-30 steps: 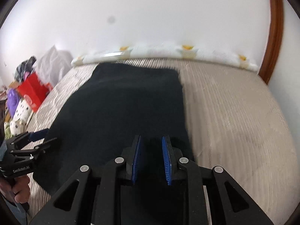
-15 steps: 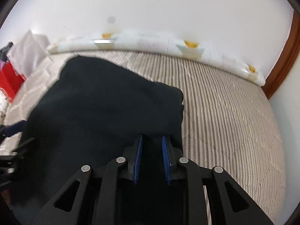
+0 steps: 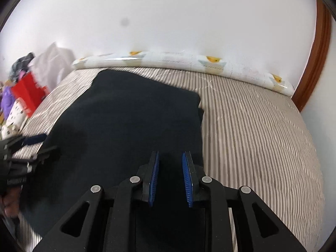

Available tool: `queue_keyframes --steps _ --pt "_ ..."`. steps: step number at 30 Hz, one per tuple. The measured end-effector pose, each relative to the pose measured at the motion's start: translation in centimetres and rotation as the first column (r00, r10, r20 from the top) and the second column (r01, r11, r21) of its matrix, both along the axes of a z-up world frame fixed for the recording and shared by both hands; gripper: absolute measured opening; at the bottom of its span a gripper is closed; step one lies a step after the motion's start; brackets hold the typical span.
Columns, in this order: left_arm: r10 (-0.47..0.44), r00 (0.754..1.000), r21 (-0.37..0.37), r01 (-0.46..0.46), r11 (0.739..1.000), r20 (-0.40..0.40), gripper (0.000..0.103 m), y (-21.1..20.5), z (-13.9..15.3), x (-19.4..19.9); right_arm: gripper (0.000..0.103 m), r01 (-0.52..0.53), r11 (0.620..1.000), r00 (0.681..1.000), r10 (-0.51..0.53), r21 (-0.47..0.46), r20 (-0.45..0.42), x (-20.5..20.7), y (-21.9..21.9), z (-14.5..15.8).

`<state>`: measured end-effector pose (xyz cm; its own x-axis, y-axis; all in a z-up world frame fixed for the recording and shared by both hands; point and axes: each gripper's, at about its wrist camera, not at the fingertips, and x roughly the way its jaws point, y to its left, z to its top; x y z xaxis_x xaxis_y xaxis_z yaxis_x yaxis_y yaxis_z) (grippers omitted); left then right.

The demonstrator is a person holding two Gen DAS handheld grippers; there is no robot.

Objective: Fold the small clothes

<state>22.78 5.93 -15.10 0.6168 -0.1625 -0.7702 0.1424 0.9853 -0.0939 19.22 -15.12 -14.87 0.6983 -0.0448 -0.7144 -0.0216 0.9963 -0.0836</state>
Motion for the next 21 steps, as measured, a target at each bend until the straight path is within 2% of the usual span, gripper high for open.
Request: queue_keyframes --steps 5,8,12,15,21 --pt "0.006 1.0 -0.018 -0.006 1.0 0.003 0.072 0.3 0.0 -2.6 0.023 0.027 1.0 1.0 -0.027 -0.006 -0.003 -4.1 -1.0 -1.6" --pt "0.015 1.0 -0.025 -0.014 1.0 0.006 0.072 0.4 -0.3 -4.1 0.023 0.057 0.998 0.998 -0.057 0.042 0.01 -5.9 -2.2 -2.0" --pt "0.028 1.0 -0.022 -0.027 0.999 0.01 0.072 0.5 -0.2 -5.9 0.024 0.084 0.991 0.996 -0.087 0.104 0.025 -8.2 -2.7 -1.0" --pt "0.036 0.999 -0.023 -0.035 0.999 0.011 0.072 0.6 -0.3 -7.1 0.027 0.068 0.993 0.997 -0.071 0.095 0.031 -9.5 -2.3 -1.0" --pt "0.057 0.998 -0.033 -0.056 0.998 0.024 0.072 0.7 -0.5 -9.1 0.028 0.082 0.992 0.996 -0.086 0.093 0.036 -11.4 -2.9 -1.8"
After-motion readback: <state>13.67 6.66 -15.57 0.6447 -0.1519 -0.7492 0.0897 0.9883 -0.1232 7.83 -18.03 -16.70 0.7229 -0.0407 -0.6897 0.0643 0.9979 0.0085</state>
